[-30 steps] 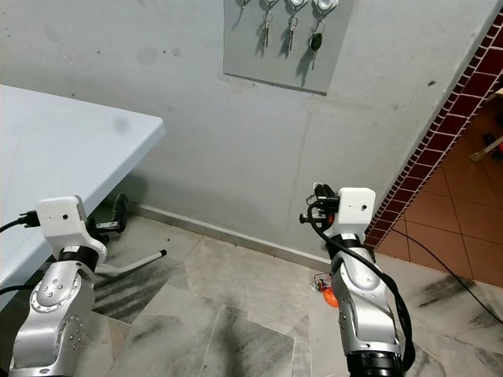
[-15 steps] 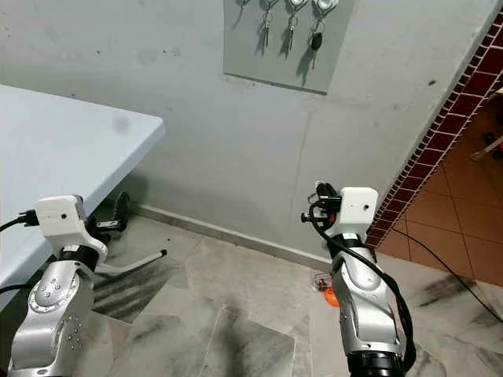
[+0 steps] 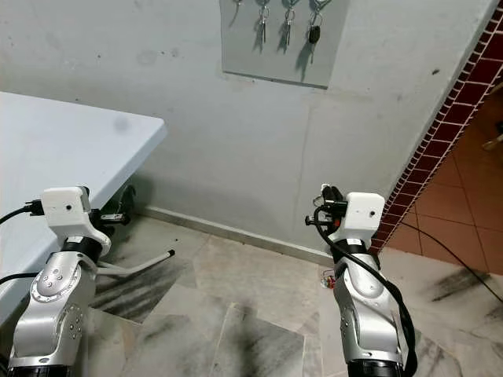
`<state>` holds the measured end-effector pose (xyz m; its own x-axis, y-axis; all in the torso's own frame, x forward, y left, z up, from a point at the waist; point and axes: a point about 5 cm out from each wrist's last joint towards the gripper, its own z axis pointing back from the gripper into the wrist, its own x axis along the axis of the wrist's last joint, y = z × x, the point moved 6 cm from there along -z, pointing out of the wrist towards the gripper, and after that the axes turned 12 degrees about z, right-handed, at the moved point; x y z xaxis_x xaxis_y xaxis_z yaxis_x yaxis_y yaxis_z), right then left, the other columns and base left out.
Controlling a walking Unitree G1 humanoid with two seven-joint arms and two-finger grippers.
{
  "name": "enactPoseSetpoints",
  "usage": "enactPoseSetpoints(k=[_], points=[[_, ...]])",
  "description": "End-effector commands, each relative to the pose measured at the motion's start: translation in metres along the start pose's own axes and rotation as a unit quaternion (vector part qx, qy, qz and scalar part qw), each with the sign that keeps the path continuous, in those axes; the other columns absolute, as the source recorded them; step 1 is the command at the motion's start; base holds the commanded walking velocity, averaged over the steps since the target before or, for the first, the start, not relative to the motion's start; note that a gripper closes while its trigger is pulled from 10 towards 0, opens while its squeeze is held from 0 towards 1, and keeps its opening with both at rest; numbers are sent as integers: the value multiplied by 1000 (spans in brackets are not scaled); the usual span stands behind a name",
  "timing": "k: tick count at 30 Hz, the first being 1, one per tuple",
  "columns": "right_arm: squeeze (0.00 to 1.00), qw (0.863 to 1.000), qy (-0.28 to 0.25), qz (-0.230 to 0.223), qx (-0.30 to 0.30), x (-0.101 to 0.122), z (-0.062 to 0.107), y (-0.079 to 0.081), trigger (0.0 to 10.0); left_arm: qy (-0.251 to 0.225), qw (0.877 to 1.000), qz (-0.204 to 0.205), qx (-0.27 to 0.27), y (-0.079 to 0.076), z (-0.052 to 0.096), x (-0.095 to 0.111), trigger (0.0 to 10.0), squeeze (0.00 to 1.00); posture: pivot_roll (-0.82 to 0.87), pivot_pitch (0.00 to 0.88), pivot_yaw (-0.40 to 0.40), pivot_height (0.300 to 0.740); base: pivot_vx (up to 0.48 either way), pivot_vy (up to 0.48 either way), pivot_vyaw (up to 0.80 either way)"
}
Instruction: Hang keys on a hook
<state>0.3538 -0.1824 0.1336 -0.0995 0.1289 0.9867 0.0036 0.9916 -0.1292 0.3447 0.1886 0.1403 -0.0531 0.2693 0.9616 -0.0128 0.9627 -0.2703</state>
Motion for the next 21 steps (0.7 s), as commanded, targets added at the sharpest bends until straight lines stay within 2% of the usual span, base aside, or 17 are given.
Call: enactPoseSetpoints(k=[1,21], points=[[0,1000,-17,-3,-9,8,1,-2,10000,9,1000,-4,-3,2,-1,-2,10000,0,-98,70,78,740,0,0,0],[0,999,-28,-9,-15,14,1,3,10000,15,1000,-8,-21,-6,-13,-3,10000,0,-134,70,105,740,0,0,0]])
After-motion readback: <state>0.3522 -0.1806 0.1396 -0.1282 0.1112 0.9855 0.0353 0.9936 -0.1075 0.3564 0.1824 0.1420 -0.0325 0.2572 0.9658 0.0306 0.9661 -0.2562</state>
